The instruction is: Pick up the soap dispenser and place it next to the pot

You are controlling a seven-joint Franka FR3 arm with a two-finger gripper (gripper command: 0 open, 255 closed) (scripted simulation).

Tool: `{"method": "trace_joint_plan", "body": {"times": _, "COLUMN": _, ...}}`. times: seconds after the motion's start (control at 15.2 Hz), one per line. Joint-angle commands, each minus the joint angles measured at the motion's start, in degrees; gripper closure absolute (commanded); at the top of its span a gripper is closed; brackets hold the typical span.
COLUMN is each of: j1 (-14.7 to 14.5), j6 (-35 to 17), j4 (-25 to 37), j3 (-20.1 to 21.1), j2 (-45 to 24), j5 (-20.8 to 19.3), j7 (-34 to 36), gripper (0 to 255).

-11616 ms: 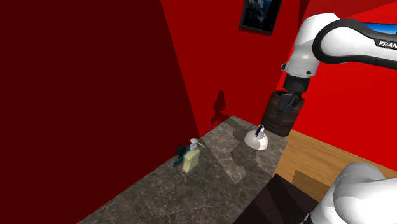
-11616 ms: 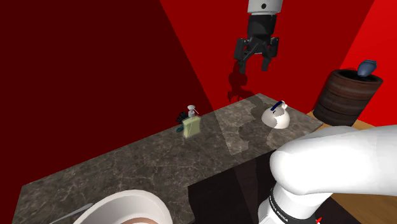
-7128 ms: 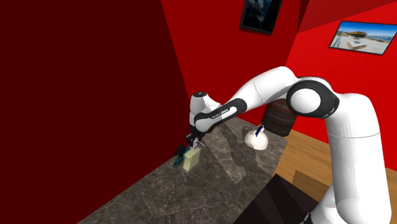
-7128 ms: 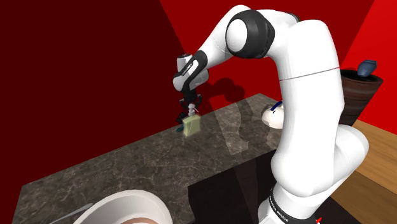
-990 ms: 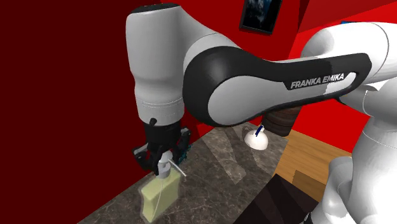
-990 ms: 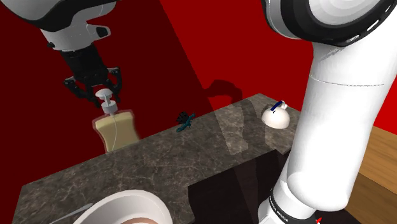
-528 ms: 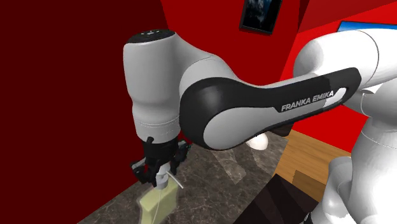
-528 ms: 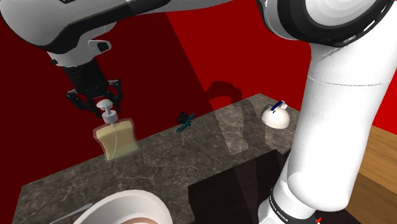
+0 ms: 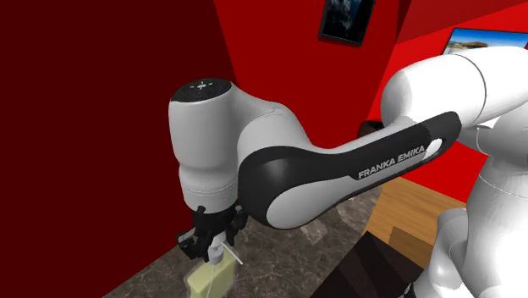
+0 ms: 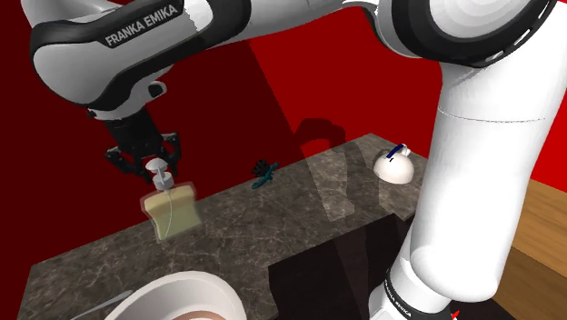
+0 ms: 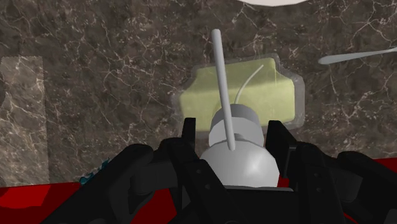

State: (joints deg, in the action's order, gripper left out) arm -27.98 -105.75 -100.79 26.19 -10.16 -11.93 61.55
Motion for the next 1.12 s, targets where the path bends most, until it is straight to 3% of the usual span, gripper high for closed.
{"method": "trace_joint_plan", "body": {"times": 0.0, "j1": -0.05, "j6": -1.41, "j4": -1.08, "j3": -0.02, "j2": -0.34, "j5": -0.25, "j7": 0.37, "gripper": 255}}
{"method": "trace_joint_plan", "body": {"times": 1.06, "j1": -0.42, "j6": -12.17, "j4": -8.3, "j3": -0.78, "j2": -4.61, "j5": -3.21, "j7": 3.3, "gripper": 255}}
